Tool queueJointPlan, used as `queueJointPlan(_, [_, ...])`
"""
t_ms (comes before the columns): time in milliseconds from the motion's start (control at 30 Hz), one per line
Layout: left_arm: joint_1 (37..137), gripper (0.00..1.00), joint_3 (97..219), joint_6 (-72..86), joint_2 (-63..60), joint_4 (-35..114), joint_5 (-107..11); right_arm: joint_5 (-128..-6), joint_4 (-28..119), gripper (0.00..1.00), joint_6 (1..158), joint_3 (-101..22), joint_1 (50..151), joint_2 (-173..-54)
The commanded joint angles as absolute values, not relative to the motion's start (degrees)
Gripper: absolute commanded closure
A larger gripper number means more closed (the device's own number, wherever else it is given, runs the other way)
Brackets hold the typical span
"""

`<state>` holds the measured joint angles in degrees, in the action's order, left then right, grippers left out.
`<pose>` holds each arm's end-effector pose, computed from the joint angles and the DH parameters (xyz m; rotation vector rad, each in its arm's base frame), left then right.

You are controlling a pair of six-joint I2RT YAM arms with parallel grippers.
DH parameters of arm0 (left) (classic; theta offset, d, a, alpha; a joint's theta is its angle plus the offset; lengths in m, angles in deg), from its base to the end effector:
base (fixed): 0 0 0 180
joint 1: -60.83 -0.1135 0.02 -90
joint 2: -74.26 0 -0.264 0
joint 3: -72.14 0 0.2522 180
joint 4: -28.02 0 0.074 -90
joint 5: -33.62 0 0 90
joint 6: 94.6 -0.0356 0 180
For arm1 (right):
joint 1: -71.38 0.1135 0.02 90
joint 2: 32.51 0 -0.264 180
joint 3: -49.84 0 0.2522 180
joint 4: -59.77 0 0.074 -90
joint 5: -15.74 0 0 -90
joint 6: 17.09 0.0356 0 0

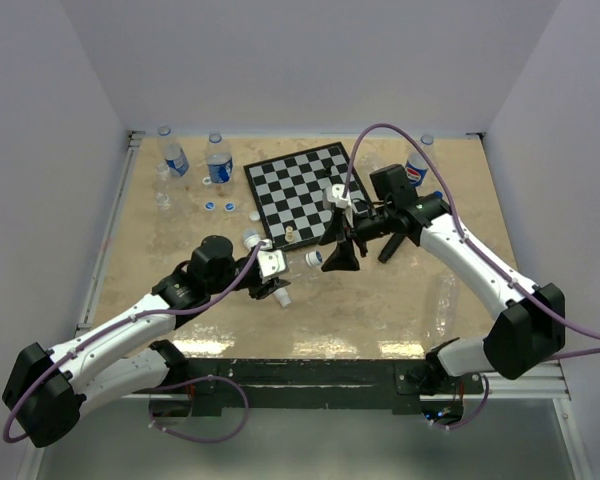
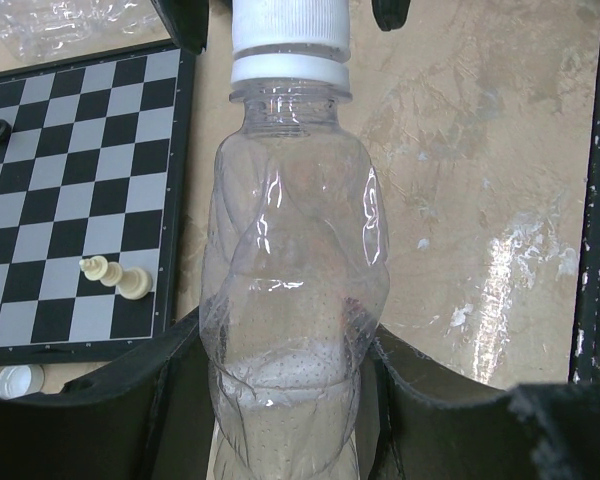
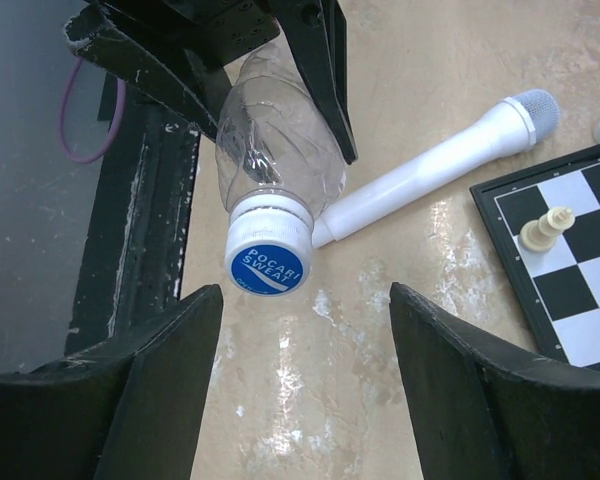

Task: Unscrew the bottle caps
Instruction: Unscrew the bottle cap from the plastic bottle.

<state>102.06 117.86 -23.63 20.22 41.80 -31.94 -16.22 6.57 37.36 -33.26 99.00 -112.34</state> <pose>0.1506 -0.1515 0.2507 1.2305 1.5510 -0.6703 0.2385 0.1589 0.3167 -1.4954 1.6024 1.1348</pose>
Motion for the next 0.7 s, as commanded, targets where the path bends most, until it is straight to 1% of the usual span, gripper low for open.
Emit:
queueJointPlan(0, [102.0,0.95,119.2,-23.0,20.8,38.9,-31.9,-14.2,6.3,0.30,39.6,-34.7,99.9,-112.2])
queueJointPlan(267, [102.0,0.95,119.1,-23.0,20.7,38.9,-32.1,-13.4,5.8,0.33,40.1,-36.4,101.2,-113.4])
queueJointPlan(567, [102.0,0.95,119.1,-23.1,20.4,38.9,-32.1,-12.8,5.4,0.41,40.0,-37.3,101.6,-113.8])
queueJointPlan(667, [102.0,0.95,119.1,-23.0,20.3,38.9,-32.1,-12.9,5.3,0.45,39.9,-37.5,101.9,-114.0])
